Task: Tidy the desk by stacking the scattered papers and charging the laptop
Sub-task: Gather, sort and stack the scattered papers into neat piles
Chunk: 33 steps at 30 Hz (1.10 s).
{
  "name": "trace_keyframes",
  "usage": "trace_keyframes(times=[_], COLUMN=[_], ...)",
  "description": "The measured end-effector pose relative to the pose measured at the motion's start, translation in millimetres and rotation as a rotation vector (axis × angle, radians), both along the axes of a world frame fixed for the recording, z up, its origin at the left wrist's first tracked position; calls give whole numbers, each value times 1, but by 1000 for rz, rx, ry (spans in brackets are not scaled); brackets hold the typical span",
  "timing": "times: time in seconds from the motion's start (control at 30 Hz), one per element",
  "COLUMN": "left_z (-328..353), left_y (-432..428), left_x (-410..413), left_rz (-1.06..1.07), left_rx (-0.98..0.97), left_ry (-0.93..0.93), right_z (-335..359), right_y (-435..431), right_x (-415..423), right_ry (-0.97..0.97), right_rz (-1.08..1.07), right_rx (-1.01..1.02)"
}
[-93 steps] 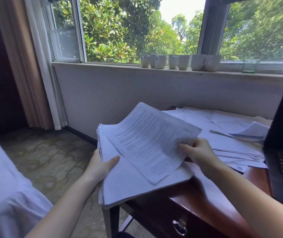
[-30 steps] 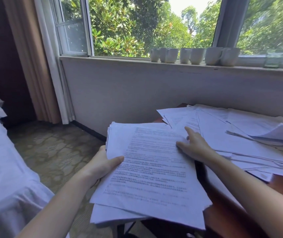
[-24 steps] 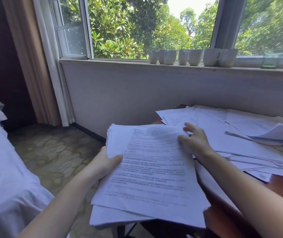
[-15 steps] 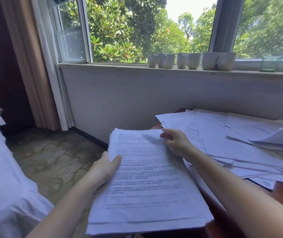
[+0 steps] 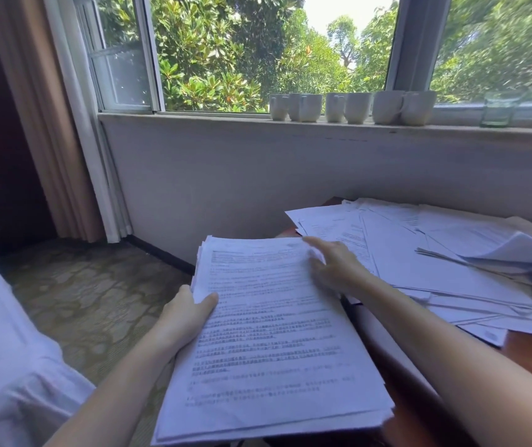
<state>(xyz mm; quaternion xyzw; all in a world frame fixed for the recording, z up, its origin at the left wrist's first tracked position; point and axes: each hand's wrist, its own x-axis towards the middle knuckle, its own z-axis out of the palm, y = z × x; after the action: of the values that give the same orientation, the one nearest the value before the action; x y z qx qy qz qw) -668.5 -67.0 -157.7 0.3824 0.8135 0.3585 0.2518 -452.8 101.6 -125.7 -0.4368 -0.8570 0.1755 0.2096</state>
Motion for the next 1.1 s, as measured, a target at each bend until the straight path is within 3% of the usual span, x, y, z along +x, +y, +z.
trace_keyframes(times=[0.1, 0.23, 0.5, 0.83, 0.97, 1.1], left_z=[0, -1, -1, -4, -5, -9], left_y=[-2, -3, -3, -5, -5, -2], left_x=[6, 2, 9, 16, 18, 20], left_rz=[33, 15, 77, 134, 171, 212], left_rx=[36, 63, 109, 150, 175, 197], left_ry=[2, -40, -47, -92, -99, -127], right_z=[3, -3, 30, 21, 32, 57], right_y=[10, 19, 23, 15, 20, 4], right_x=[21, 38, 43, 42, 53, 61], right_ry=[-192, -424, -671, -699, -369, -218], right_rz=[-168, -257, -103, -226, -373, -411], right_rx=[122, 103, 152, 284, 191, 393])
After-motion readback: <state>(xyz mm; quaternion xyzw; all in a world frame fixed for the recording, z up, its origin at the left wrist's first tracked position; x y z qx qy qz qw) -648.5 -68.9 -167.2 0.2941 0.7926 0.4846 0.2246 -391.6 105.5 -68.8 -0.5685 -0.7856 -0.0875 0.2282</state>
